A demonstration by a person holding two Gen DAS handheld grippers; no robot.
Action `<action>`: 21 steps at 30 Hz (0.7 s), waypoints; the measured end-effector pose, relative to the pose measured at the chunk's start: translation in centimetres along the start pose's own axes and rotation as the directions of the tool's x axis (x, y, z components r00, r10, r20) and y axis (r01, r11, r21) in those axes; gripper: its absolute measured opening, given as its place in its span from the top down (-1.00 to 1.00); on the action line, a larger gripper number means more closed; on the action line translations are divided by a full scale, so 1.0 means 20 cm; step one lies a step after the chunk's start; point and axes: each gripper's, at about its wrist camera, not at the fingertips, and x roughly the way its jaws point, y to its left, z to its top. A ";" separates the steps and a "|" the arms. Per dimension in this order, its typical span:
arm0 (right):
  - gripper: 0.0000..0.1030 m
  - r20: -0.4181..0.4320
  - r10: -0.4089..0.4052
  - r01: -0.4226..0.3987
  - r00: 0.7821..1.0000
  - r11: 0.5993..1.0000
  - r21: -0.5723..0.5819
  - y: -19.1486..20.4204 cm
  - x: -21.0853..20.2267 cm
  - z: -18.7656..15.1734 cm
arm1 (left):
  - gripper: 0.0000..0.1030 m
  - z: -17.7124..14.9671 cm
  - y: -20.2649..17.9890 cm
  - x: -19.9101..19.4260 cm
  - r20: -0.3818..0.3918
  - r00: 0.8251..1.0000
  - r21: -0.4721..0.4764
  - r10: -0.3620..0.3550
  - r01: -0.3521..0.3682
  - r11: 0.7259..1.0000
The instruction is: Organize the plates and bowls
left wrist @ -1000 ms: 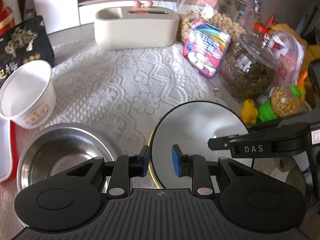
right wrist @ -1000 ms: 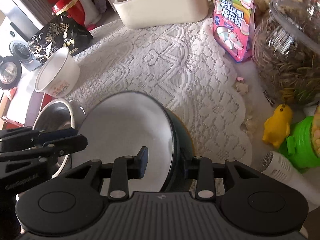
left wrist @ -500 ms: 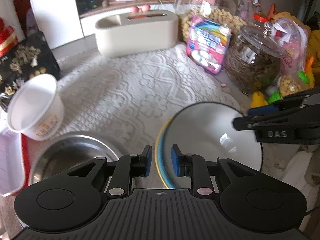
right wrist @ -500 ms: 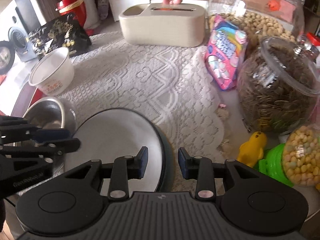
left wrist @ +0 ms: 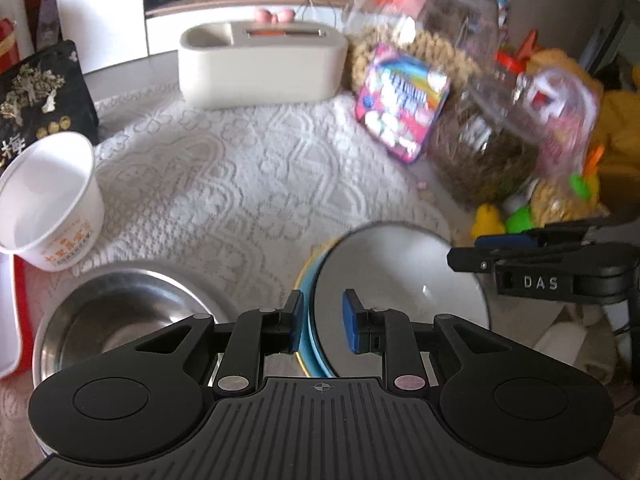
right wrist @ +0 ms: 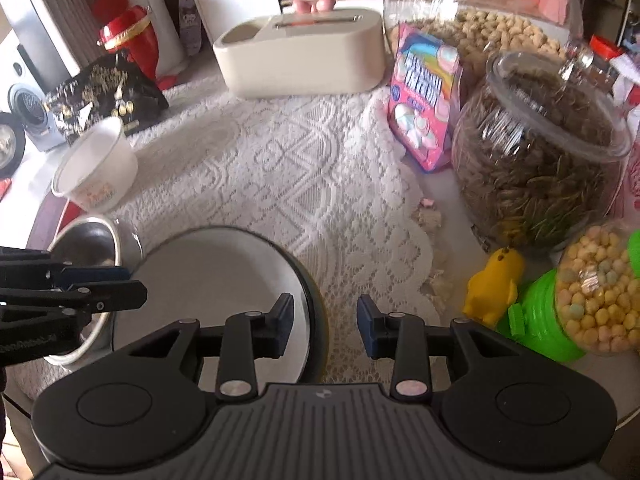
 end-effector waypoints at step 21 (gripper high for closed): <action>-0.04 0.063 -0.061 0.070 0.996 0.988 -0.141 0.88 0.12 0.53 | 0.56 0.05 1.19 -0.23 0.342 0.937 -0.442 -0.064 0.221 0.870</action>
